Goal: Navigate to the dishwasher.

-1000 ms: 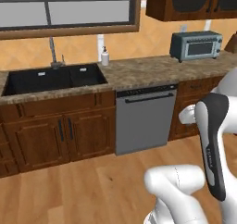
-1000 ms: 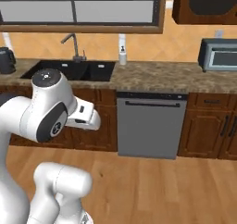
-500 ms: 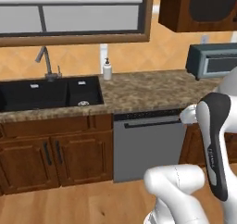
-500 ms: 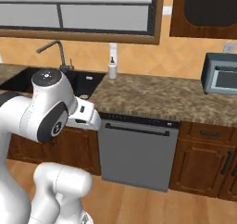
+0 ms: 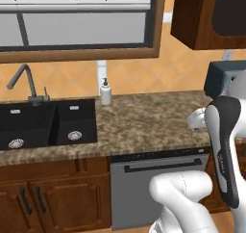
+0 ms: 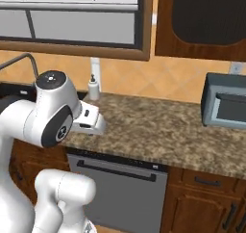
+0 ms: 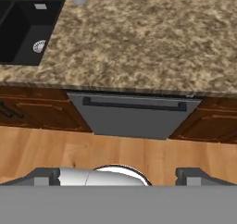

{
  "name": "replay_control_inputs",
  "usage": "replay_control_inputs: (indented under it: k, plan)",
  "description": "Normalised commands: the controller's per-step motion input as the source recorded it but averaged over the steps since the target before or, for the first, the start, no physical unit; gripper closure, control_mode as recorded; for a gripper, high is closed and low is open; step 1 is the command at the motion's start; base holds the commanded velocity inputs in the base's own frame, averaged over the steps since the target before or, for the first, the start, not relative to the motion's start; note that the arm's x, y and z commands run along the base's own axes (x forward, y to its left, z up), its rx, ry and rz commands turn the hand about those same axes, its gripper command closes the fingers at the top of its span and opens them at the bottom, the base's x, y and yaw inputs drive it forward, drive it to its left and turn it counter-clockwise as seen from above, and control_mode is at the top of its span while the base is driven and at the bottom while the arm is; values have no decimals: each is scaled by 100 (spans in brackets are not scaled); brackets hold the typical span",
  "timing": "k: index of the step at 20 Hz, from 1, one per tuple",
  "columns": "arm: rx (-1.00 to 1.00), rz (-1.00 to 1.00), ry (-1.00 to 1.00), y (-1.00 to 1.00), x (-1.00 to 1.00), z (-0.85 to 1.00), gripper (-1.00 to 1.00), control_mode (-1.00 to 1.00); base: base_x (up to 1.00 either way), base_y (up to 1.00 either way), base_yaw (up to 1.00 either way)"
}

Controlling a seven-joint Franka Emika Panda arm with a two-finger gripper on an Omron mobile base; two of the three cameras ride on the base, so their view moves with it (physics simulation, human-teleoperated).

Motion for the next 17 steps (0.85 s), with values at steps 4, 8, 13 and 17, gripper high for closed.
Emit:
replay_control_inputs:
  k: [4,8,13,17]
  plan:
    - [0,0,0,0,0,0,-100,100,100,-14,-1]
    - [0,0,0,0,0,0,-100,100,100,-39,-21]
    - [0,0,0,0,0,0,-100,100,98,-76,-38]
    - [0,0,0,0,0,0,-100,100,97,-70,-41]
